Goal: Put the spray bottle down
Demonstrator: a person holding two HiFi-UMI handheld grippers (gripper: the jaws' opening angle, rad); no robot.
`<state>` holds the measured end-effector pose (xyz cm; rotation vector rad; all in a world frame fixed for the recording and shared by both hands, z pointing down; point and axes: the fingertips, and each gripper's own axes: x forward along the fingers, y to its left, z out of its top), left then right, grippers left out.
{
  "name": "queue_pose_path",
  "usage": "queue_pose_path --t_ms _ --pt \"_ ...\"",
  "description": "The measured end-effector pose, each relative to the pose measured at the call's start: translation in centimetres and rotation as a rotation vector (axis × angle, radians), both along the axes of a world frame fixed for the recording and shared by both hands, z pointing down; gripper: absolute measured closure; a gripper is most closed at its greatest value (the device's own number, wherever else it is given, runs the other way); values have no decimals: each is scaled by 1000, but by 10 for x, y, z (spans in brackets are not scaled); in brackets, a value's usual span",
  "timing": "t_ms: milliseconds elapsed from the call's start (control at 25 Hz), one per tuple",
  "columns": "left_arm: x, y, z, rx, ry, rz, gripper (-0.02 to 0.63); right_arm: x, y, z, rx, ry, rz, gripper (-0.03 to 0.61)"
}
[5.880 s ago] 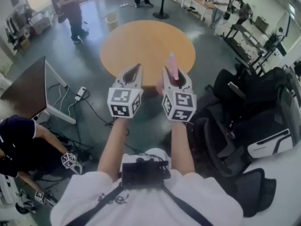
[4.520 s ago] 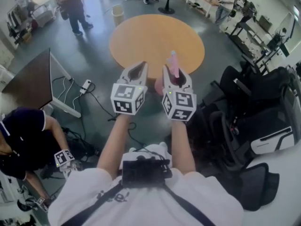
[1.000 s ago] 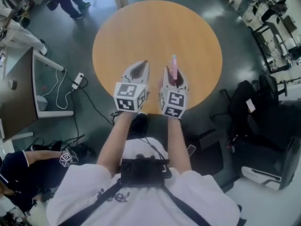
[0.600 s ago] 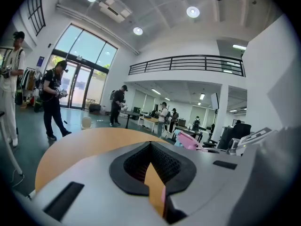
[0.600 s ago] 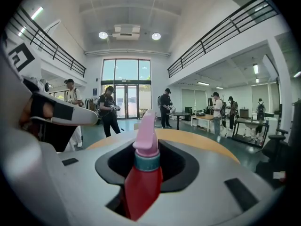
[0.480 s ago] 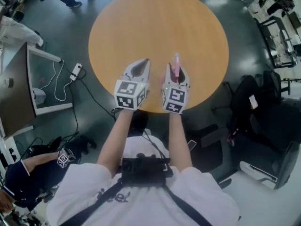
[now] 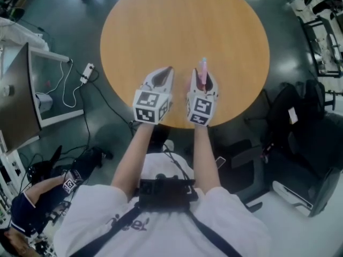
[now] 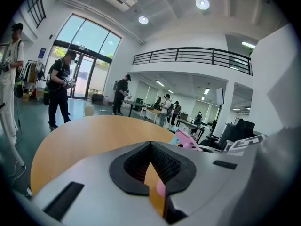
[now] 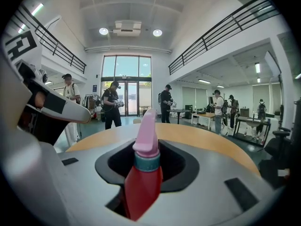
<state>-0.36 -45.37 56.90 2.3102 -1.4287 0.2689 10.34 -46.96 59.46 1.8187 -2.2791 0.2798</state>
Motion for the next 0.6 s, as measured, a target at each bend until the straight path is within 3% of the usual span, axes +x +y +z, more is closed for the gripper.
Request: queue_pose_path --t_ms 240,480,600 --pt "0 0 13 -34 0 3 603 -5 -17 7 26 25 -4 413" --pt "5 0 26 -66 11 13 603 12 -26 19 34 22 87 413" --pt "-1 0 30 -80 16 8 603 7 -22 29 28 39 84 413"
